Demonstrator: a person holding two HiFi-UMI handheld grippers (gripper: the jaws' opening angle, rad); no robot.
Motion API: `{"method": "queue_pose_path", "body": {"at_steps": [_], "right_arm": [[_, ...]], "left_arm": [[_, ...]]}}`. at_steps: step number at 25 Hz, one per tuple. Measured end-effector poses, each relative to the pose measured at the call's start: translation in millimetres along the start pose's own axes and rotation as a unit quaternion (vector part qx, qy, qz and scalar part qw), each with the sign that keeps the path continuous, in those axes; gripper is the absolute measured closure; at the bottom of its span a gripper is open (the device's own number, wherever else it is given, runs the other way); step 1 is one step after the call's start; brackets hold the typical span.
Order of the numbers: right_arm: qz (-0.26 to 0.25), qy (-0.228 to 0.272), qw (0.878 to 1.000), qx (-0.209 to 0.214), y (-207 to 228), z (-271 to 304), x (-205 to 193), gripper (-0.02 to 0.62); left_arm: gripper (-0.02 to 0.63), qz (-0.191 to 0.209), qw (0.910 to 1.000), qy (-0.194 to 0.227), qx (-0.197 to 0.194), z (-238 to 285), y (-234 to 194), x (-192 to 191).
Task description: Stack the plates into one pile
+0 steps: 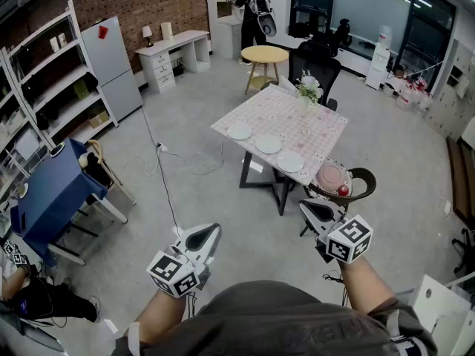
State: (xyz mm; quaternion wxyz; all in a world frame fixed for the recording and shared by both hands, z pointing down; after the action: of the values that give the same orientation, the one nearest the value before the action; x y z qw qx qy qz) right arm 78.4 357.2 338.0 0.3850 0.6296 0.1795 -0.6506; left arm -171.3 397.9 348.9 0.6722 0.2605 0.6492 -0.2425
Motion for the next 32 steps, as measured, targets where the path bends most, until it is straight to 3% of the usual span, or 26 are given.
{"method": "queue_pose_path", "body": {"at_steps": [18, 32], "right_arm": [[0.008, -0.003, 1.0, -0.002, 34, -3, 6, 0.603], [-0.019, -0.008, 1.0, 0.02, 91, -30, 19, 0.601]], "left_arm": [[0.601, 0.001, 1.0, -0.002, 0.001, 33, 6, 1], [0.601, 0.013, 0.9999, 0.004, -0.002, 112, 40, 16]]}}
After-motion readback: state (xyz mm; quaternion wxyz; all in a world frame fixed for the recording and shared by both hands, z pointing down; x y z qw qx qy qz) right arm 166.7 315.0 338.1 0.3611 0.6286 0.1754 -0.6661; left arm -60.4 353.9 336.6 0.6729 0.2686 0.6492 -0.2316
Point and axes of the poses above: the fingertips, and each gripper's own axes: z forward along the fingers, y to its right, x out of its top, the point moved 3 cm from there along -z, backward along the fingers, and after that the axes turned 12 degrees about z, right-handed, at the moved point
